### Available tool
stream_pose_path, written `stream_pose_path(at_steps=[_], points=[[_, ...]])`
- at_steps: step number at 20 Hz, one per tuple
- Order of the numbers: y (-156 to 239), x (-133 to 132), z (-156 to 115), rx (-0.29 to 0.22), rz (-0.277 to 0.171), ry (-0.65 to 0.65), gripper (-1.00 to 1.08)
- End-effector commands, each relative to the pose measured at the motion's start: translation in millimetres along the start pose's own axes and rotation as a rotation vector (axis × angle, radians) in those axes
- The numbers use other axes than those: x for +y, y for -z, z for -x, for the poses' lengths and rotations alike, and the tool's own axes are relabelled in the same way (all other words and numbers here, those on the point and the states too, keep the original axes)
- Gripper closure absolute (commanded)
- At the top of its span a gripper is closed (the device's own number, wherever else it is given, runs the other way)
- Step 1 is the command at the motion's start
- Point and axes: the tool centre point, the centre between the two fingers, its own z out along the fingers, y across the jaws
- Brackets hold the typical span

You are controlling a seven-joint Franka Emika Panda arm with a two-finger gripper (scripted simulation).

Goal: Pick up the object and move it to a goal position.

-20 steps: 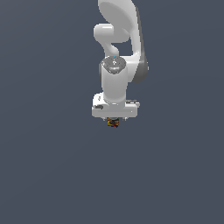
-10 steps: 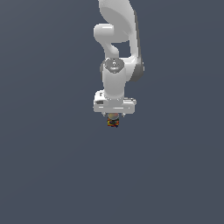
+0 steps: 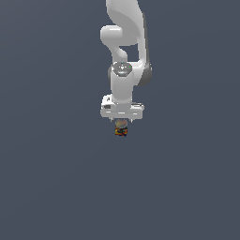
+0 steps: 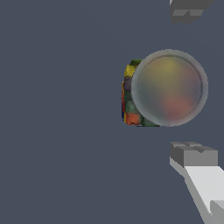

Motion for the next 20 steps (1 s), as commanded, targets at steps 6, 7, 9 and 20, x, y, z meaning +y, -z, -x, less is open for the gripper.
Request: stream_pose_path(at_steps=[6,7,9,20], points=[[-5,0,1,0.0,0.0,-0.001,-0.92],[-8,0,1,0.0,0.0,-0.001,-0.92],[-15,0,2,0.0,0.0,-0.001,-0.92],[-51,0,2,0.001,0.0,-0.001,-0.92]])
